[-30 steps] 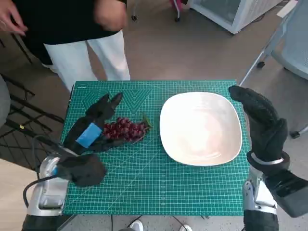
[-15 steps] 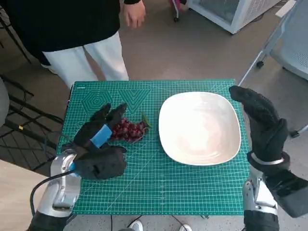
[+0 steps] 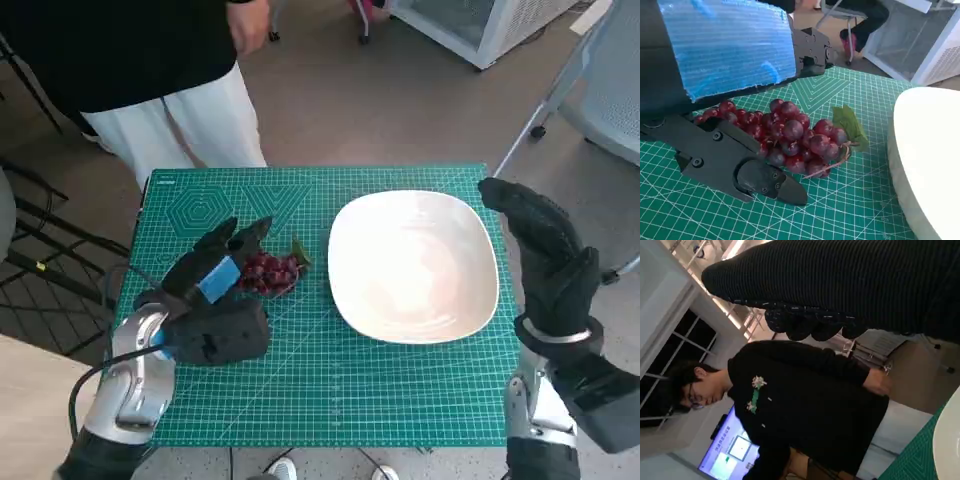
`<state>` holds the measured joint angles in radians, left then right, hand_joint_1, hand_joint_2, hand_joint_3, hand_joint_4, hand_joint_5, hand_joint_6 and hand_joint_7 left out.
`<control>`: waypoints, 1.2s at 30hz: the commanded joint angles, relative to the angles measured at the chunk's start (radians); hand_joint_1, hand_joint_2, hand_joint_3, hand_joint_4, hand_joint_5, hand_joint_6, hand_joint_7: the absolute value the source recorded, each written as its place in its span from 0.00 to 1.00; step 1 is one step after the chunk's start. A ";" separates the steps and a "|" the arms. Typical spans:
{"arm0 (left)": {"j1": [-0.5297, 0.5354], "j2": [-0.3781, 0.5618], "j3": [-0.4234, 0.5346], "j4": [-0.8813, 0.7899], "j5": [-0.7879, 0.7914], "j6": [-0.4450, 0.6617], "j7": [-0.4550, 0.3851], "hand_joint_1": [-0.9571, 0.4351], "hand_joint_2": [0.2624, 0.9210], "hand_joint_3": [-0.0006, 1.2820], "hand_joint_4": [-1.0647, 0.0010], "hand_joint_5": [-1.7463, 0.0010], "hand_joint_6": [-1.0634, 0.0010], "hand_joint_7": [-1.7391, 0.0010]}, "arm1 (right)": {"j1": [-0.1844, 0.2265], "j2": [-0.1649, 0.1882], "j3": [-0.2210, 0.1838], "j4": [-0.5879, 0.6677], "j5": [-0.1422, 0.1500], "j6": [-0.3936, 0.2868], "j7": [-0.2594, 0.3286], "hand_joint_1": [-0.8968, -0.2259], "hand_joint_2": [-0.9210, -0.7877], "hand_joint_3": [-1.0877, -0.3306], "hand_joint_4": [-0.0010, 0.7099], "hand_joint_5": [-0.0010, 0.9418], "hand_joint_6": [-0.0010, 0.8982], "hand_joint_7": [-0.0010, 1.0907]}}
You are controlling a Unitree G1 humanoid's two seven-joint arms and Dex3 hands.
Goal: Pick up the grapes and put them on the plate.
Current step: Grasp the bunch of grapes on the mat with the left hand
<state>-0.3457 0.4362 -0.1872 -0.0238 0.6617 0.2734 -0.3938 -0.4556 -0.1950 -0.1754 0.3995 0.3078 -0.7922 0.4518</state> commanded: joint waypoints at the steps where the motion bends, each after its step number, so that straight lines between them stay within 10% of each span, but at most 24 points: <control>1: -0.028 0.017 -0.012 0.034 -0.005 0.006 -0.002 0.37 0.72 0.00 1.00 1.00 0.85 1.00 | 0.012 0.004 0.000 0.025 -0.005 -0.005 0.002 0.45 0.00 0.48 0.26 0.00 0.00 0.37; 36: -0.306 -0.042 -0.160 0.592 -0.011 -0.018 0.085 0.38 0.74 0.00 1.00 1.00 0.84 1.00 | 0.015 -0.004 0.000 0.039 0.009 -0.016 0.010 0.45 0.00 0.48 0.26 0.00 0.00 0.37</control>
<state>-0.6244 0.4035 -0.3356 0.5264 0.6595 0.2687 -0.3180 -0.4623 -0.1947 -0.1750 0.4387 0.3119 -0.8231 0.4547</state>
